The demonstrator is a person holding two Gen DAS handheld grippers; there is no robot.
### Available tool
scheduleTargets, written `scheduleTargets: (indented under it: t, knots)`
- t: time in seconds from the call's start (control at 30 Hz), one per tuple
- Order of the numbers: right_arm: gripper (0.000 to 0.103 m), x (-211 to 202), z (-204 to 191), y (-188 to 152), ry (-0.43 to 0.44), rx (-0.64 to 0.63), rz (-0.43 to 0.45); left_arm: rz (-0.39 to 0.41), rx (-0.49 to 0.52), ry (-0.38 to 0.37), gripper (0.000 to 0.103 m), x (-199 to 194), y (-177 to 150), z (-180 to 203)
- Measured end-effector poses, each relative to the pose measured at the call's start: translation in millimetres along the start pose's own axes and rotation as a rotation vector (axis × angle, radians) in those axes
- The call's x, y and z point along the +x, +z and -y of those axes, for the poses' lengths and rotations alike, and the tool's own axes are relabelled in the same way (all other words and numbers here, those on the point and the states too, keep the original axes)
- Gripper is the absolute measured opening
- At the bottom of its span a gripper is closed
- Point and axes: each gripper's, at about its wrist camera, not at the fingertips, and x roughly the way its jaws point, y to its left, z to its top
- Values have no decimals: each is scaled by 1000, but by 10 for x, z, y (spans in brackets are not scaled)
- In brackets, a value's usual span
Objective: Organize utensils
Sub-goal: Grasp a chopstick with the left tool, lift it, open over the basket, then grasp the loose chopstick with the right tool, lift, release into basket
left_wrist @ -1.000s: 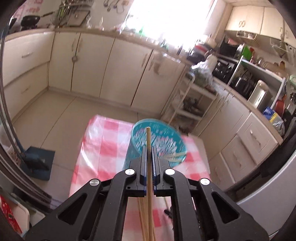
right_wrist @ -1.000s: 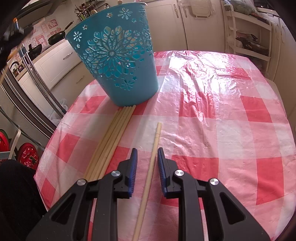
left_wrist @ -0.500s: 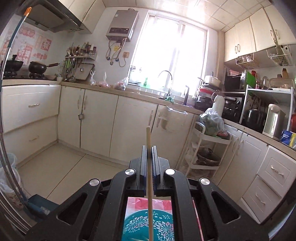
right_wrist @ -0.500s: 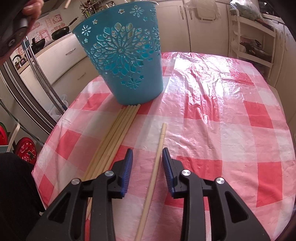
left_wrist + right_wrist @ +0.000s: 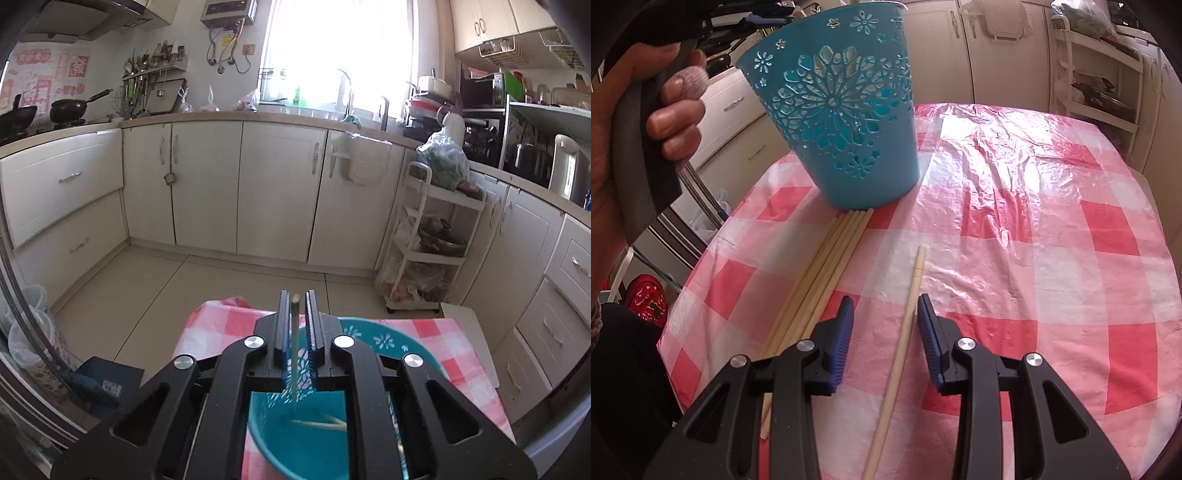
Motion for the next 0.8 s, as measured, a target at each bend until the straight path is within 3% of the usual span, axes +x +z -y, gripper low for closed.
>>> scheduleTargets:
  t: [0.03, 0.1, 0.27, 0.4, 0.57, 0.7, 0.8]
  knots:
    - [36, -1, 8, 2, 2, 2, 0, -2, -1, 8, 28, -44, -22, -39]
    - [36, -3, 14, 0, 9, 8, 1, 14, -15, 37, 60, -204, -48, -142]
    - [35, -28, 67, -12, 27, 38, 7, 95, -98, 90, 86, -756, -144, -579]
    - [25, -27, 64, -6, -10, 43, 4, 107, -180, 148, 89, -894, -299, -959]
    - [24, 63, -74, 86, -119, -28, -22, 11, -320, 165, 89, -695, -399, -1339]
    - [19, 141, -173, 175, -197, -90, -55, -7, -319, 170, 89, -671, -433, -1395]
    - [14, 116, -140, 180, -186, -107, -82, -18, -286, 175, 89, -666, -428, -1354]
